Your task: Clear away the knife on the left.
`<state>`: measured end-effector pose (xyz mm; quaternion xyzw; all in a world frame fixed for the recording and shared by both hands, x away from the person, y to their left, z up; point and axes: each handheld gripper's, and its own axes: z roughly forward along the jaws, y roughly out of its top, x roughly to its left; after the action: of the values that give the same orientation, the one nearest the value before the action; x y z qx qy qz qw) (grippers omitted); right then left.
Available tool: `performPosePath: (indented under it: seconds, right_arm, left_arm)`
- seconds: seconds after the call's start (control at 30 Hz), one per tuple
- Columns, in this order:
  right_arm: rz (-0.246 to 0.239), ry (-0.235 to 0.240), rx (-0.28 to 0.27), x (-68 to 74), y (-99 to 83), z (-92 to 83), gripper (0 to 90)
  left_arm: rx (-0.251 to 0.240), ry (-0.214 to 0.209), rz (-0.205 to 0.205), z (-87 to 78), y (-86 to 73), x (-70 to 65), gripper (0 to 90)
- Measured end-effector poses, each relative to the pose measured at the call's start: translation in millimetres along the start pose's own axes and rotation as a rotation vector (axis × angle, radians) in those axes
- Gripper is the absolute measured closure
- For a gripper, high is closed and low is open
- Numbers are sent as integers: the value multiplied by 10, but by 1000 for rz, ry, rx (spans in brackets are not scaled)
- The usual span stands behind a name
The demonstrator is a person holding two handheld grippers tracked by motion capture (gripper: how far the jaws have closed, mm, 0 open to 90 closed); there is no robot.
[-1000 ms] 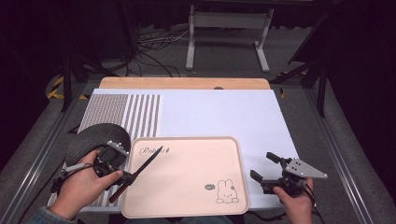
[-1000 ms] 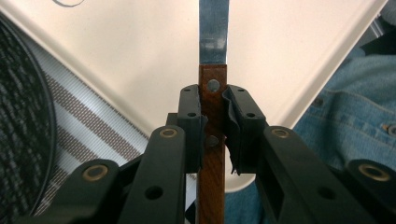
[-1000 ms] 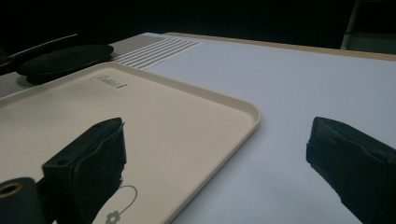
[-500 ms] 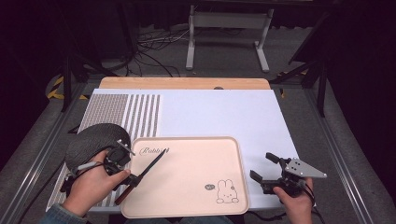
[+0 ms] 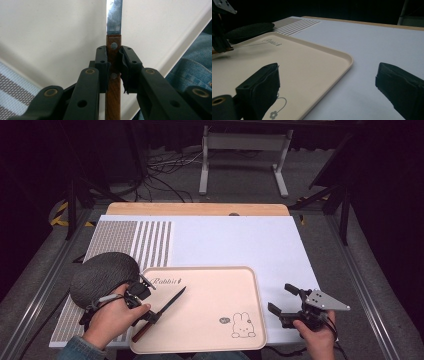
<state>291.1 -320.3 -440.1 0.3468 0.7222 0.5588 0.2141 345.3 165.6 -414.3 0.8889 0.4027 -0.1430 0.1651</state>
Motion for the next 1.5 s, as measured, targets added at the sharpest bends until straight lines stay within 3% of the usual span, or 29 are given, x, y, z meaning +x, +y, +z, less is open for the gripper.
performPosePath:
  seconds: [0.9, 1.0, 1.03, 1.07, 1.13, 1.23, 1.47, 1.5]
  right_arm:
    - [3, 10, 1, 0, -6, 6, 62]
    - [4, 10, 1, -1, -5, 6, 62]
    - [4, 10, 1, -1, -5, 6, 62]
    - [5, 10, 2, 0, -6, 7, 62]
    - [4, 9, 3, 0, -7, 7, 62]
    - [5, 8, 2, -2, -7, 6, 62]
    - [3, 7, 3, -2, -8, 7, 62]
    - [3, 7, 3, -3, -8, 7, 62]
  left_arm:
    - [44, 7, -18, 113, 50, 16, 772]
    - [46, -5, -17, 112, 50, 11, 560]
    - [47, 5, -16, 108, 51, 2, 560]
    - [37, 7, -11, 102, 49, -13, 476]
    - [31, 12, -11, 94, 48, -29, 455]
    - [12, 36, 0, 83, 50, -44, 339]
    - [-12, 96, 53, 46, 60, -83, 161]
    - [-34, 108, 84, 32, 63, -102, 161]
